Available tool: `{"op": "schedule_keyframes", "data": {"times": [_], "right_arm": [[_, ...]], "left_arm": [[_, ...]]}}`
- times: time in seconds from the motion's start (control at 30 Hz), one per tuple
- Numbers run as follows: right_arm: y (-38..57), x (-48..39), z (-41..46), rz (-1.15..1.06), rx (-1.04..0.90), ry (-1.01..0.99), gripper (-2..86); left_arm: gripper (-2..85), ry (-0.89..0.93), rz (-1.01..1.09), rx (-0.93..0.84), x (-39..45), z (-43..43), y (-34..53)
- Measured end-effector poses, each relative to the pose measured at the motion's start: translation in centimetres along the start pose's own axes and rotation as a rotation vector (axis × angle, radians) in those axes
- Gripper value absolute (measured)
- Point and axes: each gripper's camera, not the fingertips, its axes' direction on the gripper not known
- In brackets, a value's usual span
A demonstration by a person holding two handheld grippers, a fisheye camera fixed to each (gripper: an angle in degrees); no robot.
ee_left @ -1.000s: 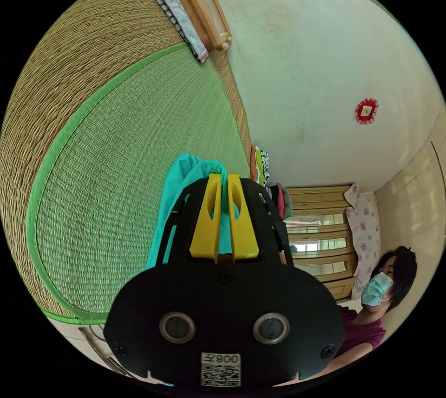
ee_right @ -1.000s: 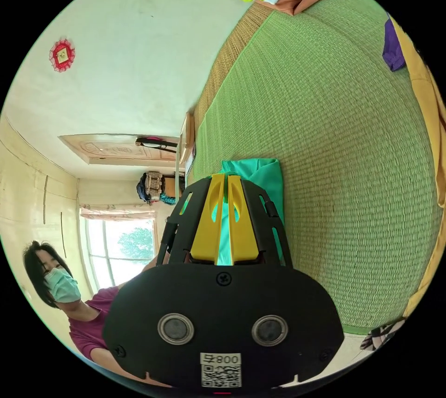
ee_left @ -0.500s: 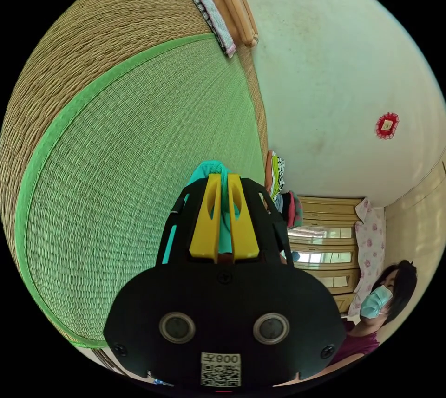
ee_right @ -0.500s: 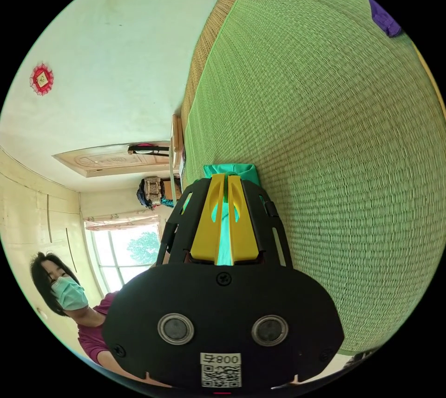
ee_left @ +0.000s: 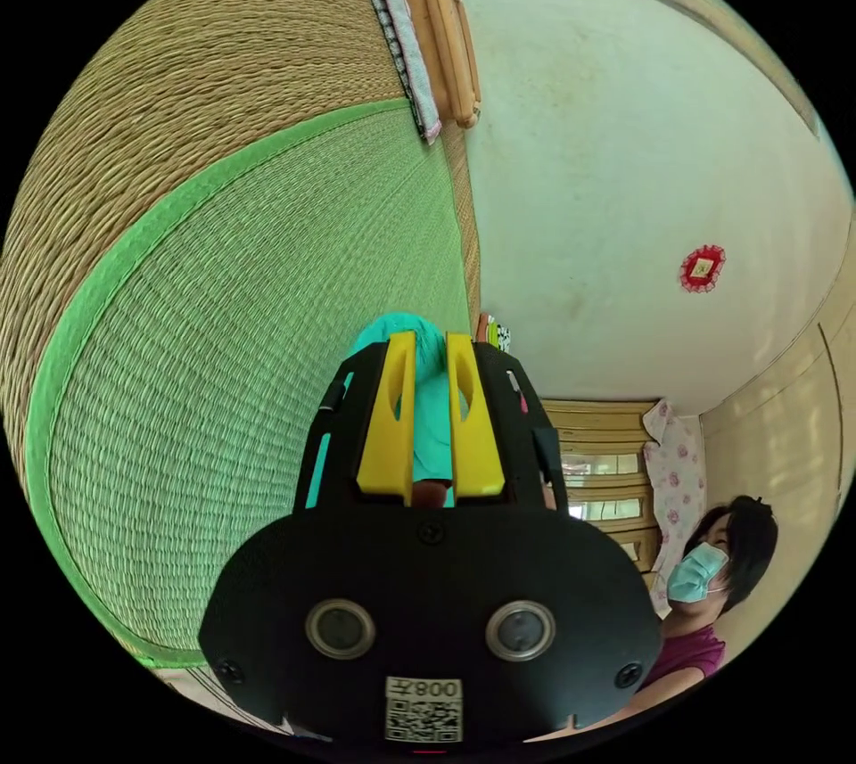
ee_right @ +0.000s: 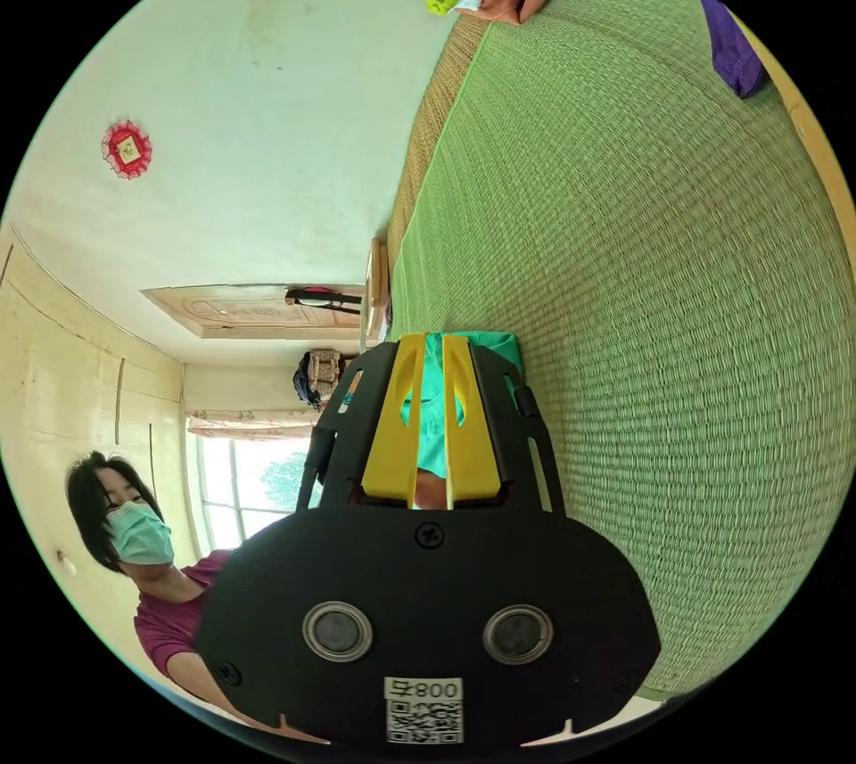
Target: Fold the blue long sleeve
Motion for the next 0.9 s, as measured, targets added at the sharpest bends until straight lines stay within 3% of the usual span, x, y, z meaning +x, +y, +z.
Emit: {"op": "schedule_keyframes", "data": {"times": [0.17,0.4,0.53,0.63,0.9], "right_arm": [[1.7,-2.7,2.6,-0.101,-0.04,0.075,2.2],[1.3,-7.2,9.6,-0.232,-0.17,0.355,1.0],[-1.1,-9.0,13.8,-0.266,-0.184,0.652,0.3],[-2.6,-9.3,16.3,-0.276,-0.231,0.742,0.2],[1.1,-12.3,16.1,-0.411,-0.186,0.655,0.2]], "left_arm": [[5.6,0.044,0.001,0.09,-0.2,-0.2,1.5],[3.3,-0.011,0.066,-0.147,0.9,5.1,2.8],[3.1,-0.03,0.067,-0.212,1.1,8.1,3.0],[3.3,-0.059,0.087,-0.257,1.6,9.7,3.3],[5.8,-0.261,0.18,-0.296,3.0,11.1,4.6]]}}
